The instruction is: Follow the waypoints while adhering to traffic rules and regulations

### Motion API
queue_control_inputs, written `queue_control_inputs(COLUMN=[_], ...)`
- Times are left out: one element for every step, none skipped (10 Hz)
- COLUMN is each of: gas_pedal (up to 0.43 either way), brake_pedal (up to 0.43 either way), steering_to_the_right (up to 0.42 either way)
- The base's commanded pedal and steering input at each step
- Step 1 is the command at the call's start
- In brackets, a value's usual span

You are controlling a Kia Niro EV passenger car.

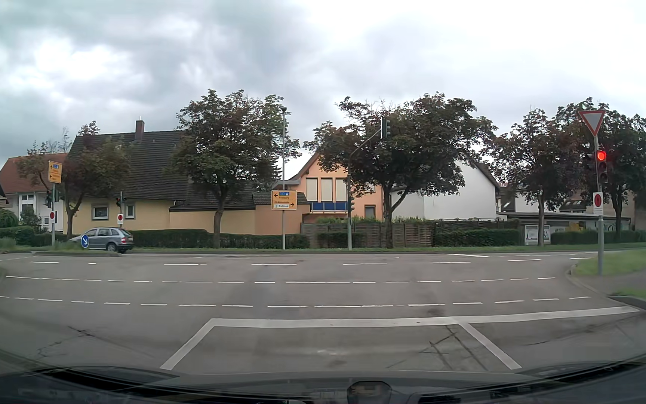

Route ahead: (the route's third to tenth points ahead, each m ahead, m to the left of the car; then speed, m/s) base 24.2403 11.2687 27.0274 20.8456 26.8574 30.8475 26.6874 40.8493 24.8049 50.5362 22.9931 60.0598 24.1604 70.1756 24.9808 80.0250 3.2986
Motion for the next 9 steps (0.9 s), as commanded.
queue_control_inputs(gas_pedal=[0.000,0.000,0.000,0.000,0.000,0.000,0.000,0.000,0.000], brake_pedal=[0.165,0.159,0.152,0.152,0.152,0.152,0.159,0.171,0.171], steering_to_the_right=[-0.038,-0.037,-0.032,-0.023,-0.019,-0.019,-0.019,-0.019,-0.019])
